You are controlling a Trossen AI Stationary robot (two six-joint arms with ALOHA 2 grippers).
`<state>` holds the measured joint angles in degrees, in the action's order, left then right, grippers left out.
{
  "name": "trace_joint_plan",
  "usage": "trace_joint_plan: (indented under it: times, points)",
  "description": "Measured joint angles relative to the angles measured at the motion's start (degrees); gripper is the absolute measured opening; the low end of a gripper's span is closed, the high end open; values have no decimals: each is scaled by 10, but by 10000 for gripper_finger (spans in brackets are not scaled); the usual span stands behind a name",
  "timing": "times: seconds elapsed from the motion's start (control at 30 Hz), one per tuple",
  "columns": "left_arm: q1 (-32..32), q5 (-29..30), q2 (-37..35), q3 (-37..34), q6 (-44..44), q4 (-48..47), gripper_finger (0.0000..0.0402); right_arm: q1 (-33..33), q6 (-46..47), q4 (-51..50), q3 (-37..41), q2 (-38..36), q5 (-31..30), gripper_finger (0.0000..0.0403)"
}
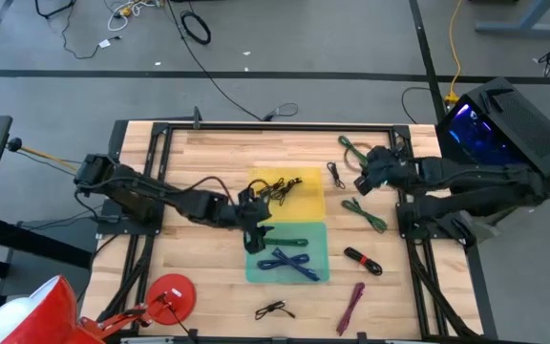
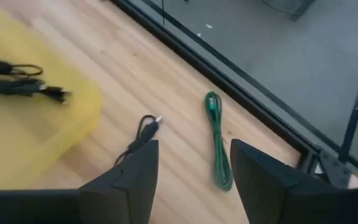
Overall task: Pick & Place USB Port
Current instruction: Put the striped green charger cable into the blue bin
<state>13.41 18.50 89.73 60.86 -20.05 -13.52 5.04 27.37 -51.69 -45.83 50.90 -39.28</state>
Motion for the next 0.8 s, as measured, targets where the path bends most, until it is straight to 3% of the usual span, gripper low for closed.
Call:
trace_joint_plan:
  times: [0.23,0.43,0.6,0.8]
  points:
    - [63,40,0,0,-16,64,182,178,-128,130,58,-18,74,201]
    - [102,65,0,0,-17,93,181,322,-209,233,64,44,211,201]
    - [128,81,0,0,-21,94,181,391,-237,239,64,121,250,201]
    - [146,112,0,0,-23,95,181,424,-265,288,64,202,299,201]
